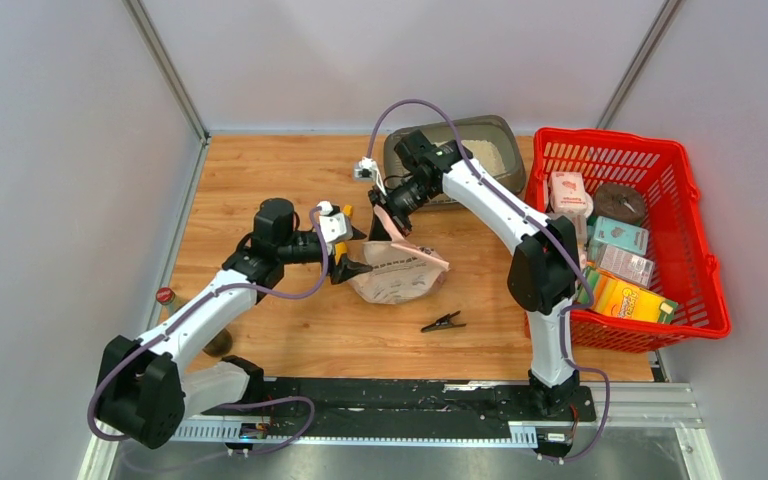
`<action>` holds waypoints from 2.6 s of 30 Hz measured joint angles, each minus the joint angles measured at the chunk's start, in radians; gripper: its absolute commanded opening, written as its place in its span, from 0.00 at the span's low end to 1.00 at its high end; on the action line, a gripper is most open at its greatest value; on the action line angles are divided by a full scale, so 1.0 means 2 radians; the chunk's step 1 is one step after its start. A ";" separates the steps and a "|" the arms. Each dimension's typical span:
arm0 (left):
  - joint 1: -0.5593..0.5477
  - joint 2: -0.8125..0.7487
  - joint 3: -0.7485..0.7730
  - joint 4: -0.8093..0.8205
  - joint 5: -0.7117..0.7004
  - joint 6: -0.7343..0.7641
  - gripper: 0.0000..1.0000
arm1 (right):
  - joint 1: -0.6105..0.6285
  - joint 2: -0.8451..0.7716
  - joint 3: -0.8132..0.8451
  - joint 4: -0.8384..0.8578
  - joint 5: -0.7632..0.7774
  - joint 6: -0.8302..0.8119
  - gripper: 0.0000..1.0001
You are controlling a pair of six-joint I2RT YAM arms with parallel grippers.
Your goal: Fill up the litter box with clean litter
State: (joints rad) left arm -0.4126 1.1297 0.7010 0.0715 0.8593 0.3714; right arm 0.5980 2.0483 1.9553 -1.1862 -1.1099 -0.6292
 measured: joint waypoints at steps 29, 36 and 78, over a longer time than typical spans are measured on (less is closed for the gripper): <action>0.024 0.019 0.021 -0.094 0.141 0.100 0.69 | 0.002 0.006 0.023 -0.043 0.014 -0.011 0.00; 0.027 0.086 0.082 -0.146 0.161 0.126 0.23 | 0.002 0.007 0.030 -0.054 0.026 -0.011 0.02; 0.041 0.207 0.197 -0.145 0.131 -0.139 0.00 | -0.044 -0.408 -0.462 0.335 0.313 0.135 0.96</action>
State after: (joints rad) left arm -0.3313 1.5444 1.0954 -0.2188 1.1217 0.0933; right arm 0.5091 1.2331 1.0321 -0.5163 -0.4847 -0.3599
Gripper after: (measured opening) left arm 0.006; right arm 0.959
